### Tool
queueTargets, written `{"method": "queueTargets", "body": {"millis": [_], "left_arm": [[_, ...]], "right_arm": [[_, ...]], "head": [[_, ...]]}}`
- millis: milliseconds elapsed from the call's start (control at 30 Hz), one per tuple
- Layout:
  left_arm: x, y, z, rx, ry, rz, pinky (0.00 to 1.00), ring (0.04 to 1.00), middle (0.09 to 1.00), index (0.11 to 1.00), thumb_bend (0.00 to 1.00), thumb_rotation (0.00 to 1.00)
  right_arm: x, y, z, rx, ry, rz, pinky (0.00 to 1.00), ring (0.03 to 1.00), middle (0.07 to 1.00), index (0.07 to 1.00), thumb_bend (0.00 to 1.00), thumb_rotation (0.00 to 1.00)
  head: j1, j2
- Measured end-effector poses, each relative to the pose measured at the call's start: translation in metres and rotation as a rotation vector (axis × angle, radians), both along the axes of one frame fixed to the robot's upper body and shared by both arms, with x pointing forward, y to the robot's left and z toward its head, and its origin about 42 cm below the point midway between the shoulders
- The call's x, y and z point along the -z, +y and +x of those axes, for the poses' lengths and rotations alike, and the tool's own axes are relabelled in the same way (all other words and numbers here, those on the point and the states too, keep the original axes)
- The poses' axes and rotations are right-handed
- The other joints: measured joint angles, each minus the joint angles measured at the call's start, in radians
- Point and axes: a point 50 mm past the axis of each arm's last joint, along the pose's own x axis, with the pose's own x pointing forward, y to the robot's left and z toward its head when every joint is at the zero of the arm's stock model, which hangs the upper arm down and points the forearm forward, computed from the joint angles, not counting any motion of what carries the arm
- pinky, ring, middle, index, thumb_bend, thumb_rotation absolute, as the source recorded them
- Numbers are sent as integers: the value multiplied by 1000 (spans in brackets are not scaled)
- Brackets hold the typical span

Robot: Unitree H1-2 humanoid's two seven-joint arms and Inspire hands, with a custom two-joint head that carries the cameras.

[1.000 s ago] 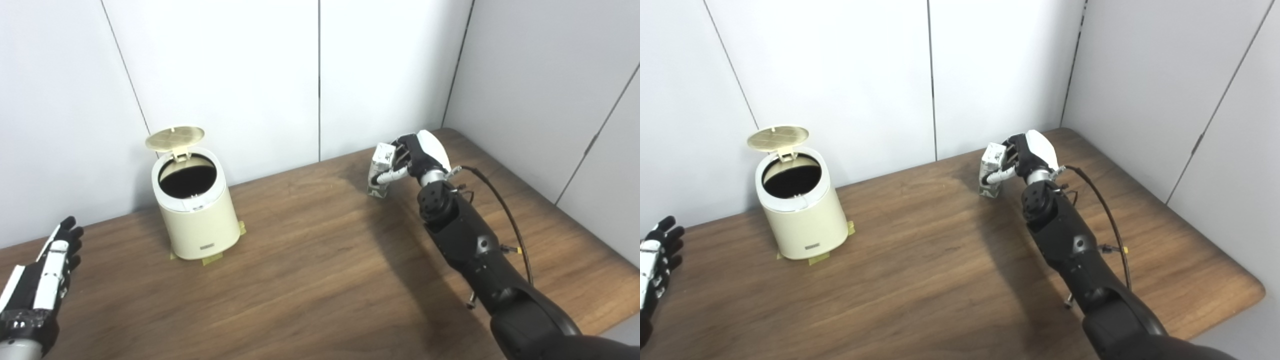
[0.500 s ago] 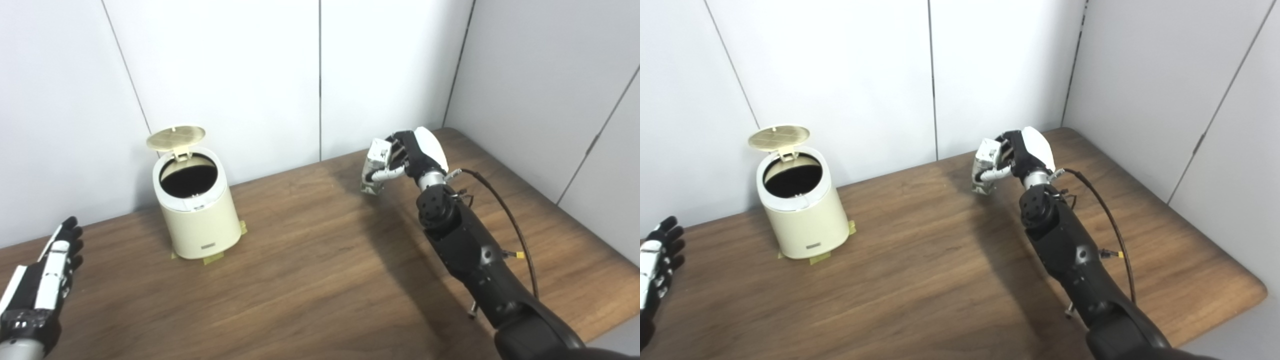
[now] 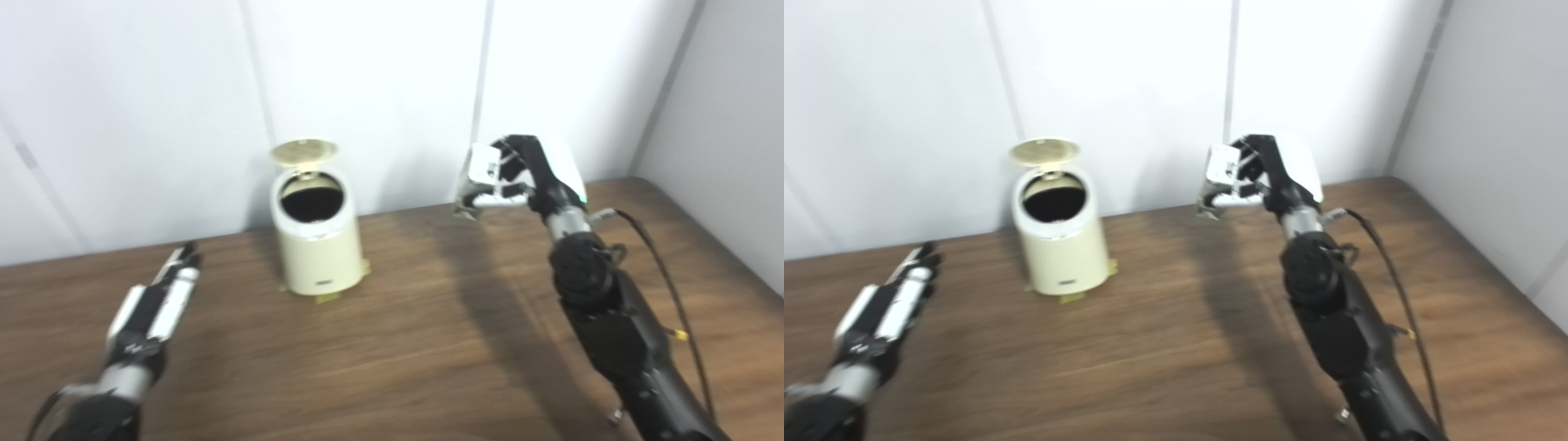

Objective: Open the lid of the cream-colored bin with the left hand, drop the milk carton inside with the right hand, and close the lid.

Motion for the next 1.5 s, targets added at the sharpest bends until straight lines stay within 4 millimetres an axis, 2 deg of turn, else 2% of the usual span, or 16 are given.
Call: {"method": "queueTargets", "body": {"millis": [100, 267, 467, 700, 833, 1067, 1200, 1500], "left_arm": [[5, -8, -3, 2, 9, 12, 1000, 998, 971, 980, 430, 872], [9, -23, -5, 5, 11, 1, 1000, 1000, 970, 987, 391, 877], [10, -29, -5, -6, 7, 15, 1000, 1000, 973, 982, 387, 872], [15, -32, -9, -25, 16, 30, 1000, 998, 983, 981, 390, 885], [15, -34, -9, -27, 18, 32, 1000, 1000, 991, 977, 378, 881], [10, -37, -11, -23, 0, 25, 1000, 1000, 997, 979, 386, 889], [10, -38, -12, -30, 2, 25, 1000, 1000, 987, 981, 360, 902], [11, -40, -15, -45, 11, 45, 1000, 1000, 986, 976, 376, 898]], "right_arm": [[-11, 13, -3, -40, -34, -7, 417, 456, 501, 461, 522, 0], [-39, 57, -5, -159, -117, 10, 372, 424, 502, 478, 521, 0], [-53, 101, 4, -264, -132, 36, 376, 427, 501, 478, 521, 0], [-50, 122, 20, -333, -122, 4, 368, 423, 502, 480, 521, 0], [-46, 132, 34, -341, -92, -13, 381, 425, 501, 481, 521, 0], [-55, 165, 48, -378, -87, 10, 387, 419, 507, 486, 520, 0], [-49, 177, 54, -404, -80, 13, 389, 419, 510, 483, 520, 0], [-35, 176, 65, -382, -42, 51, 408, 437, 513, 467, 520, 0]], "head": [[14, -2], [51, -8], [85, -15], [127, -29], [135, -32], [140, -32], [141, -31], [149, -26]]}}
